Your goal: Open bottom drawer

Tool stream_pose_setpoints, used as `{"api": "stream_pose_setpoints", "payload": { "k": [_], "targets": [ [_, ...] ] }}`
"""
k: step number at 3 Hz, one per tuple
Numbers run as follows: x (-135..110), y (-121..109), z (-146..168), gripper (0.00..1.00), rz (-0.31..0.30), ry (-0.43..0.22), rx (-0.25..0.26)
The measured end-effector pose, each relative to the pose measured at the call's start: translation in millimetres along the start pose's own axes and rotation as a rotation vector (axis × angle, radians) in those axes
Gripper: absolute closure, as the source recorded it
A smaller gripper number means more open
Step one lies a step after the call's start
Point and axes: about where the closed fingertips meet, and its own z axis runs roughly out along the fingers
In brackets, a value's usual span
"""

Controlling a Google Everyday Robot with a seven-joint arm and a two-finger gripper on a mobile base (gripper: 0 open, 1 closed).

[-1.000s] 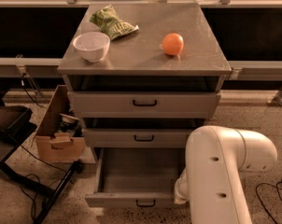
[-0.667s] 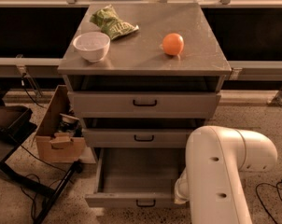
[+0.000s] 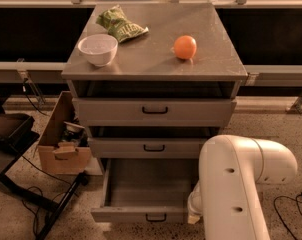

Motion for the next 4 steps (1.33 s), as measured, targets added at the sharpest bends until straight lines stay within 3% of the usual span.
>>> {"api": "stream_pose_setpoints", "payload": {
  "k": [1,2,3,4],
  "targets": [
    [0,0,0,0.0,0.0,0.0,0.0],
    [0,0,0,0.0,0.0,0.0,-0.001],
    [2,18,11,0.0,0.009,0.014,-0.039],
    [16,69,15,0.15,0.028,0.046,-0.115]
  ]
}}
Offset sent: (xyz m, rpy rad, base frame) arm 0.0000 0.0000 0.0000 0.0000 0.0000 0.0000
